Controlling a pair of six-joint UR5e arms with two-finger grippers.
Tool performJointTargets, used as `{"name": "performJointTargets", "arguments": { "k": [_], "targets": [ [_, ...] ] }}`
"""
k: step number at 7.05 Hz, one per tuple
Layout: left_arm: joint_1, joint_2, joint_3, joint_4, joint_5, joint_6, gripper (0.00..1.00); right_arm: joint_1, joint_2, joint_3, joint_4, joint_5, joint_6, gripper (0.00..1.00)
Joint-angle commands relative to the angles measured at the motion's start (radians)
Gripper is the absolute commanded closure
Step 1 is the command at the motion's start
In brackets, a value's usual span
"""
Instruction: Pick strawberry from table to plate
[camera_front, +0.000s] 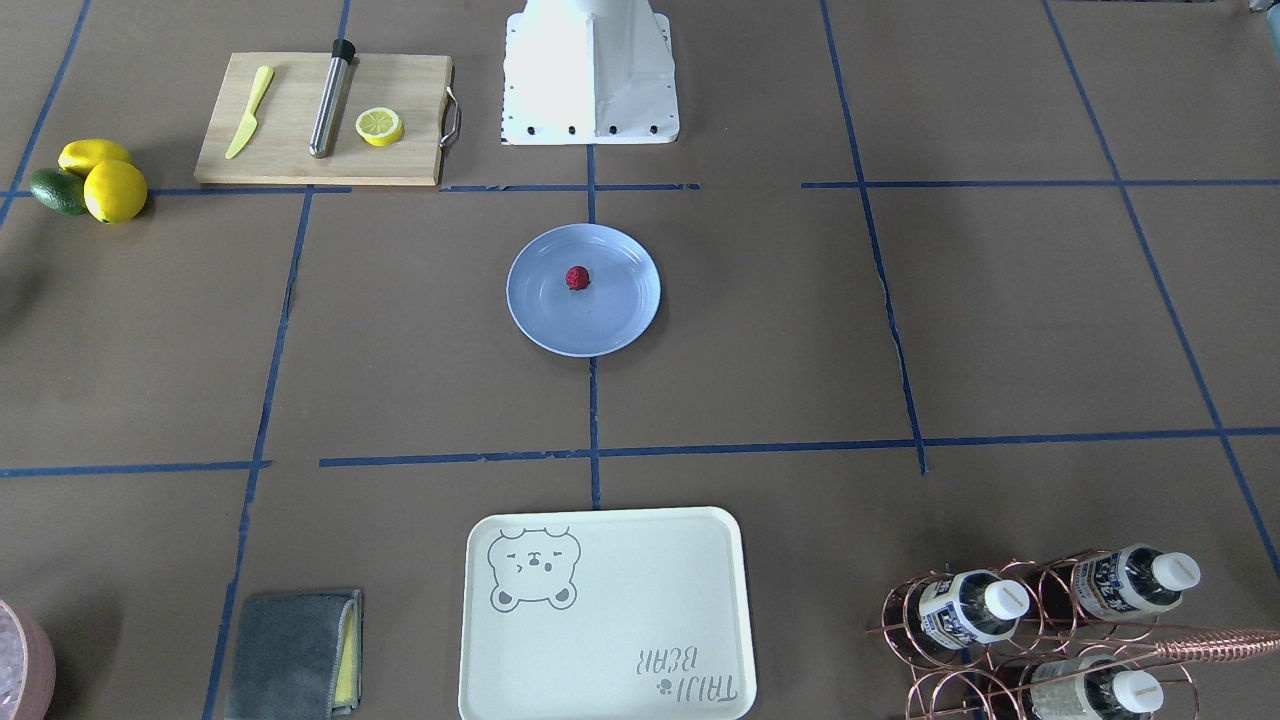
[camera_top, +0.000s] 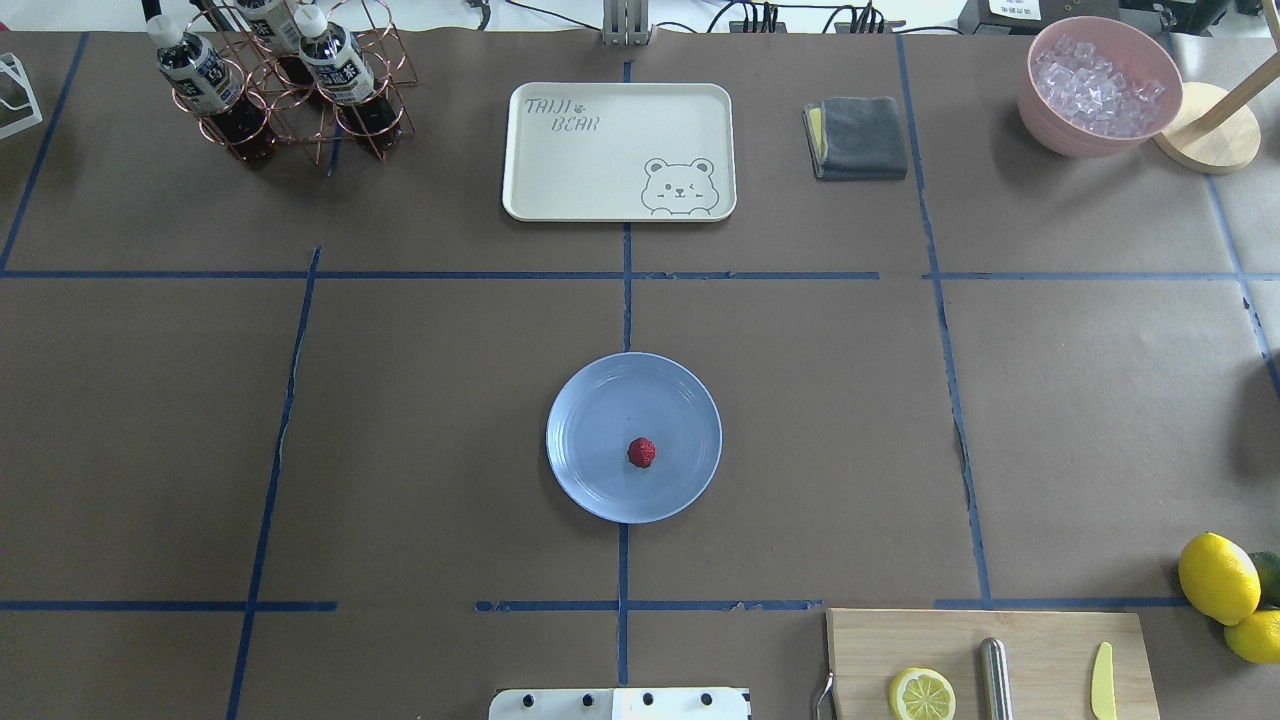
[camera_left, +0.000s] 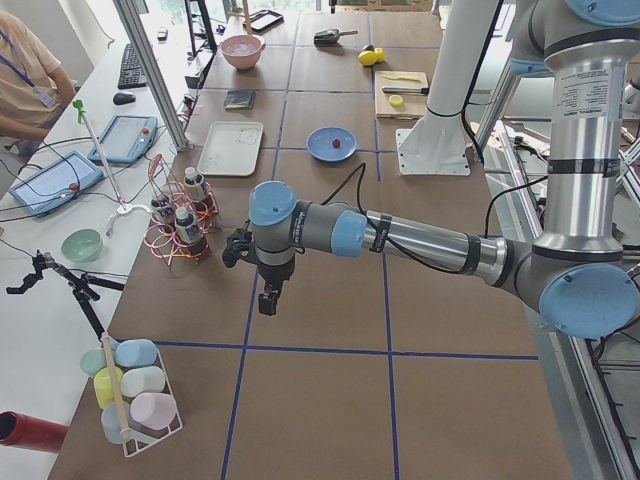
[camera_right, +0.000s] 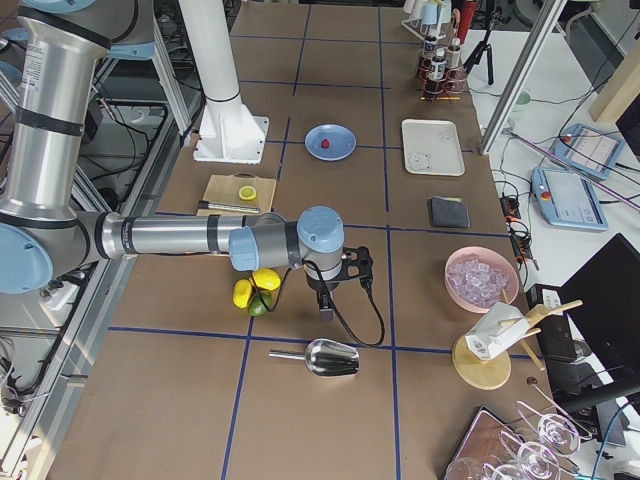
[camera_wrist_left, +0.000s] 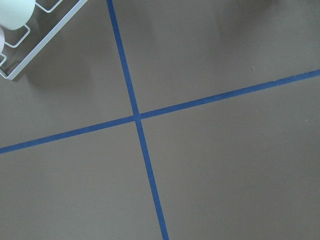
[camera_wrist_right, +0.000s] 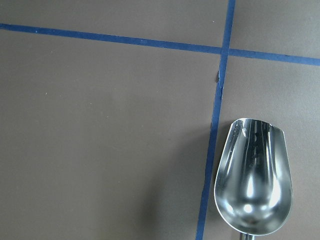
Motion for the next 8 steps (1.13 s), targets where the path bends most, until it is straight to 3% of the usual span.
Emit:
{"name": "performJointTargets", "arguments": {
  "k": [1, 4, 8],
  "targets": [
    [-0.001, 0.018, 0.005, -0.053, -0.001, 0.032, 0.00, 0.000, -0.010, 0.006, 0.000, -0.011, -0.028, 0.00],
    [-0.001, 0.067, 0.039, -0.066, -0.090, 0.037, 0.00, 0.000, -0.036, 0.035, -0.003, -0.006, -0.045, 0.00],
    [-0.002, 0.110, -0.002, -0.080, -0.148, 0.025, 0.00, -0.001, -0.043, 0.032, -0.006, 0.003, -0.045, 0.00]
  ]
}}
